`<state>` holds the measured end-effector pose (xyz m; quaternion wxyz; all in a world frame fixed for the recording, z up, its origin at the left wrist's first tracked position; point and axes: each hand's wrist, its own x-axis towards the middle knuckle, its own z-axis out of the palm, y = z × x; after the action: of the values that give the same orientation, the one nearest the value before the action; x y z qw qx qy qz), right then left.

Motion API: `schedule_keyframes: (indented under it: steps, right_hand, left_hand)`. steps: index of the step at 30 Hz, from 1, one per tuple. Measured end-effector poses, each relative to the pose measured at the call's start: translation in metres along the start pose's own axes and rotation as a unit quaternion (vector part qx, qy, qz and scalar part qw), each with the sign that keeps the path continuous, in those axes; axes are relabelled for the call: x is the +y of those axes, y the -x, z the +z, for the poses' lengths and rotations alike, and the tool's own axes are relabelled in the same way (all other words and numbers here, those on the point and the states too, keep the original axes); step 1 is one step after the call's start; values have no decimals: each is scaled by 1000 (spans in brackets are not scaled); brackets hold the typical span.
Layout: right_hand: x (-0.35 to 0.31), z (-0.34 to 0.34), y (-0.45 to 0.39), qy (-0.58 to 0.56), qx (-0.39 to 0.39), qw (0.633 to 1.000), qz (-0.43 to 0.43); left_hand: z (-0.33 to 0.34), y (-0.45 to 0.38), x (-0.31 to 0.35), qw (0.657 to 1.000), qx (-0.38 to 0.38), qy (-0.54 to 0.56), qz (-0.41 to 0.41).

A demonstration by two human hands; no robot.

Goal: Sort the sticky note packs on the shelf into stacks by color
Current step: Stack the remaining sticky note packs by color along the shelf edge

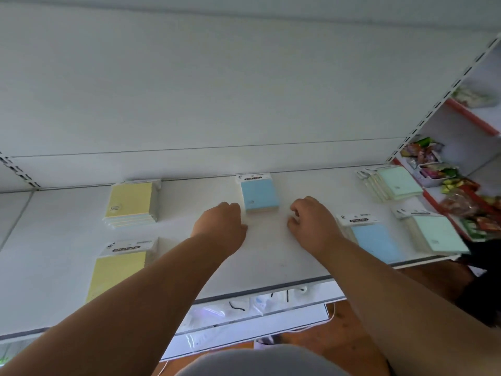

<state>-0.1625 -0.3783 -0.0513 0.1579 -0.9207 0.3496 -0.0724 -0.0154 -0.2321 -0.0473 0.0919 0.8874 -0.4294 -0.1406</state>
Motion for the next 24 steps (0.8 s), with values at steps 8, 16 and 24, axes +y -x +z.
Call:
schedule_keyframes:
  steps: [8,16,24]
  right_hand:
    - [15,-19,57,0,57,997,45]
    - [91,-75,52,8,-1,999,44]
    - [150,-81,55,61,-31,992,102]
  left_hand:
    - [20,40,44,989,-14,36,141]
    - [33,23,119,987,-34,90,130]
    - [62,8,203,994,-39,99,31]
